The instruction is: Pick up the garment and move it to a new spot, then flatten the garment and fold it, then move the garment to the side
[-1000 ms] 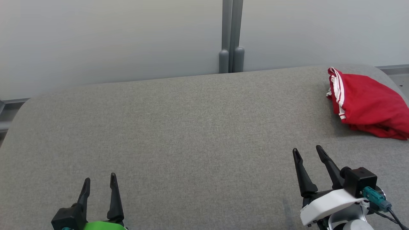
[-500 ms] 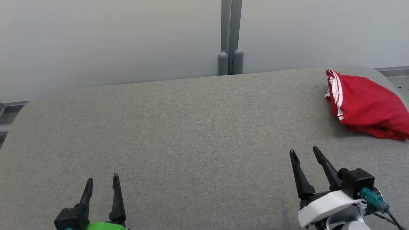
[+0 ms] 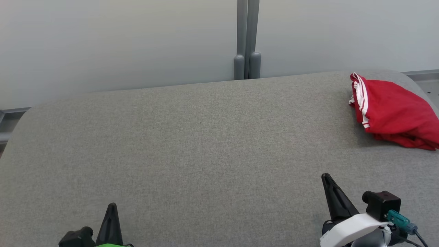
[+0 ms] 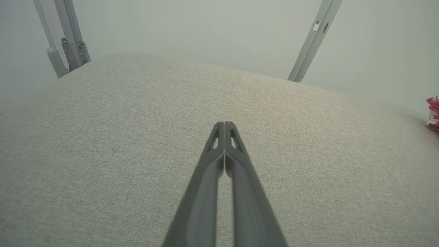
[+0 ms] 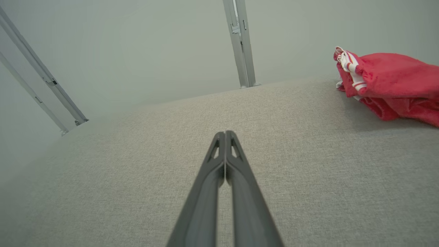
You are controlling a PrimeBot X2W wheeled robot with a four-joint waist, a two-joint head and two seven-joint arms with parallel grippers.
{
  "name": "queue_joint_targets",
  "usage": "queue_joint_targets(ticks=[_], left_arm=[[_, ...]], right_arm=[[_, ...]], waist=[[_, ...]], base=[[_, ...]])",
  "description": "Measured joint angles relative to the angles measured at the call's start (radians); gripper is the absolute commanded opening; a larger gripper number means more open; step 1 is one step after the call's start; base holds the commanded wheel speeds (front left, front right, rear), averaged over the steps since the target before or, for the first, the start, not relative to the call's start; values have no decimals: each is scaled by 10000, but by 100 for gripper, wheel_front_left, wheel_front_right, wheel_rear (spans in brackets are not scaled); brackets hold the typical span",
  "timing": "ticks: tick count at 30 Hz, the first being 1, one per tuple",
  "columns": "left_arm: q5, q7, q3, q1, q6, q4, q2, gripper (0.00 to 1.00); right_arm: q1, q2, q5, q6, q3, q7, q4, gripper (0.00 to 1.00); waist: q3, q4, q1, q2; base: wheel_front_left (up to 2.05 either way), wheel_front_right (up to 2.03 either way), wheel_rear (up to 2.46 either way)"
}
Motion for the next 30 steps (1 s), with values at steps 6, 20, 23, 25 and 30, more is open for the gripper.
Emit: queue_joint_targets(ticks=[6, 20, 23, 25, 30], left_arm=[[-884, 318, 368, -98, -284, 176, -128, 0], [-2731, 1009, 1137, -696, -909, 489, -368, 0], [-3104, 1137, 1312, -783, -1016, 546, -451, 0], [-3319, 1227, 1400, -854, -1087, 596, -499, 0], [-3885, 1453, 1657, -979, -1260, 711, -568, 0]], right_arm=[[-132, -25, 1166, 0, -48, 90, 190, 0], [-569, -75, 3561, 0, -188, 278, 533, 0], [-635, -79, 4027, 0, -221, 355, 587, 0], [-665, -84, 4316, 0, -249, 366, 639, 0], [-826, -100, 5037, 0, -316, 462, 738, 0]], waist=[[30, 10, 0, 0], [103, 34, 0, 0], [118, 39, 0, 0], [128, 43, 0, 0], [154, 51, 0, 0]], base=[[0, 0, 0], [0, 0, 0], [0, 0, 0], [0, 0, 0], [0, 0, 0]])
